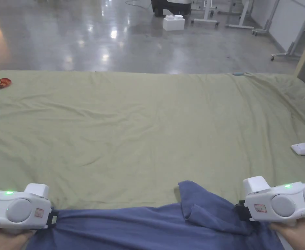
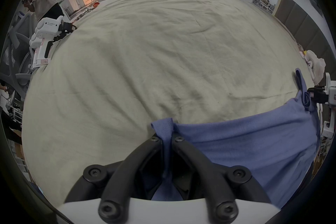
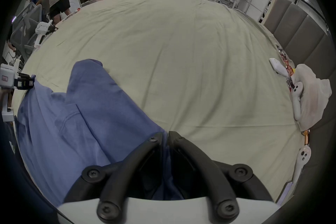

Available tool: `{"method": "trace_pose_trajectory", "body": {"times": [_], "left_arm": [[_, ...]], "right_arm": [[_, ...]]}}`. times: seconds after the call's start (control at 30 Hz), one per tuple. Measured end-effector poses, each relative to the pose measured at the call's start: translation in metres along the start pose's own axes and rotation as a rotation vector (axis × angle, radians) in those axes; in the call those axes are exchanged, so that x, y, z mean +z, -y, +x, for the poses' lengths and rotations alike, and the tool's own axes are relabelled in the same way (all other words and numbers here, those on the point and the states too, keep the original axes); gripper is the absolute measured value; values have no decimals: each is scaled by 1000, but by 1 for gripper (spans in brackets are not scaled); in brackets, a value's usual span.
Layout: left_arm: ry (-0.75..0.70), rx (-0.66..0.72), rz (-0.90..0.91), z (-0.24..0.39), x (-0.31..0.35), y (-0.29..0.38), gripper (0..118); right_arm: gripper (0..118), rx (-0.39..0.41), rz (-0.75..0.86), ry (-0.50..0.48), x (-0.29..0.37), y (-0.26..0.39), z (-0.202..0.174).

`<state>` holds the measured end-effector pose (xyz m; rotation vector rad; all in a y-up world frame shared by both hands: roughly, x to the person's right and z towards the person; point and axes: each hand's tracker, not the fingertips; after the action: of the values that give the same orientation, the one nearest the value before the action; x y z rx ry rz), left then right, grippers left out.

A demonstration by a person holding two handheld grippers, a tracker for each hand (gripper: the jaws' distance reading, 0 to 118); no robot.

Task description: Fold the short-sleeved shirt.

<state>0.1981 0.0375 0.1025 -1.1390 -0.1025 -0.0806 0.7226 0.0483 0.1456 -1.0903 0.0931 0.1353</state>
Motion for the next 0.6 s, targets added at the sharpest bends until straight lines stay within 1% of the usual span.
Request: {"method": "trace_pose_trajectory", "body": {"times": [0.07,0.1,0.13,0.17,0.2,0.27,0.43,0.5,0.53,0.6], "left_arm": [[27,28,33,-6,17,3,4],[46,56,65,-10,27,6,2],[67,107,124,-16,46,12,2],[119,151,196,-23,72,22,2],[158,170,238,-26,89,28,1],[219,178,330,-33,130,43,1],[268,124,578,-37,245,73,1],[274,114,681,-38,281,78,1],[268,126,713,-39,298,79,1],[300,144,780,-39,328,78,1]], "right_arm": [[4,14,22,15,19,1,-1],[4,11,49,11,31,3,-2],[4,5,97,4,46,5,-2],[4,-8,152,-8,66,10,0],[4,-18,183,-17,79,13,2],[4,-50,264,-29,111,19,7],[4,-144,476,-49,199,30,15],[4,-162,550,-36,228,32,16],[4,-168,589,-46,245,32,12],[4,-176,654,-50,270,30,10]]}}
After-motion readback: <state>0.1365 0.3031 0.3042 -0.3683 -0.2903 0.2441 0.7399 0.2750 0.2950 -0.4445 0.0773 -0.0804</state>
